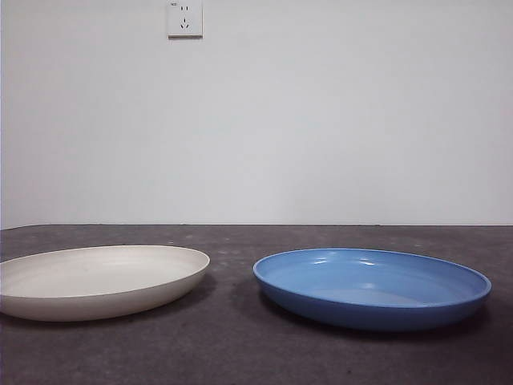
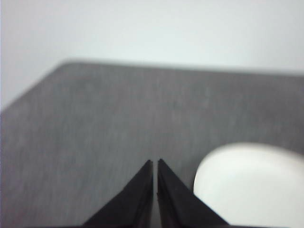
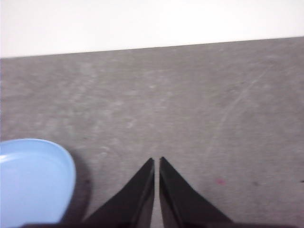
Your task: Pick up the white plate, put it on the blue plate, put it on desk
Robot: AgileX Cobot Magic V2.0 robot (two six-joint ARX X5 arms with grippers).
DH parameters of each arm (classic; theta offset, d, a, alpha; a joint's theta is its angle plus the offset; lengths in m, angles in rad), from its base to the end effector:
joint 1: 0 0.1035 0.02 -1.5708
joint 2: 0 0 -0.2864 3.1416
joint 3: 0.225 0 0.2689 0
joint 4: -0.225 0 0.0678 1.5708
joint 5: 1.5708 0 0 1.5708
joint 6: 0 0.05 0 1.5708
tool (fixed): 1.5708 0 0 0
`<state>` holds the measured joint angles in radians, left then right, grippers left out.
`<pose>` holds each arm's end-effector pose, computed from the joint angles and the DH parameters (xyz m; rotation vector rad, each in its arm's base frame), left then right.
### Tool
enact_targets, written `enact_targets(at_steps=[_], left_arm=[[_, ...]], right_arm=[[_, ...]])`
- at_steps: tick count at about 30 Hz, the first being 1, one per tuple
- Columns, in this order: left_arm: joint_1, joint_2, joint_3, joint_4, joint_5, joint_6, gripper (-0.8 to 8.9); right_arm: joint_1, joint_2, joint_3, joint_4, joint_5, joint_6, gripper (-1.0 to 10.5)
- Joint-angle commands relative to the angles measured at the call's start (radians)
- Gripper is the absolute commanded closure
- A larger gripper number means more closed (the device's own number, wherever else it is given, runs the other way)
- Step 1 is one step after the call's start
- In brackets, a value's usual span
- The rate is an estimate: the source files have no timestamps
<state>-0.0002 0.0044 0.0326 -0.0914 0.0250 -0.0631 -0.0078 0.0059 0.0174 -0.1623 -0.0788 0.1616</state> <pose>0.1115 -0.0013 0.1647 -0.0639 0.0640 -0.0232 0.1114 0.0031 0.1505 0.1678 0.1561 0.0585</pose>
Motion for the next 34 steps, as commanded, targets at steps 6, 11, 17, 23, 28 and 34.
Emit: enact_targets(at_steps=[6, 11, 17, 23, 28, 34], left_arm=[[-0.004, 0.022, 0.069, 0.084, -0.002, -0.175, 7.97], [-0.026, 0.097, 0.180, 0.085, 0.015, -0.189, 7.97], [-0.058, 0.253, 0.351, 0.068, 0.051, -0.188, 7.97], [-0.085, 0.432, 0.568, -0.025, 0.085, -0.184, 7.97], [-0.092, 0.588, 0.724, -0.117, 0.182, -0.185, 7.97], [-0.117, 0.745, 0.871, -0.241, 0.319, -0.184, 7.97]], right_arm=[[-0.001, 0.033, 0.142, 0.014, 0.000, 0.186, 9.4], [-0.001, 0.145, 0.278, 0.011, -0.009, 0.198, 9.4], [-0.001, 0.333, 0.465, -0.044, -0.140, 0.198, 9.4], [0.000, 0.509, 0.657, -0.206, -0.311, 0.193, 9.4], [0.016, 0.613, 0.779, -0.280, -0.447, 0.189, 9.4], [0.062, 0.711, 0.899, -0.359, -0.597, 0.159, 9.4]])
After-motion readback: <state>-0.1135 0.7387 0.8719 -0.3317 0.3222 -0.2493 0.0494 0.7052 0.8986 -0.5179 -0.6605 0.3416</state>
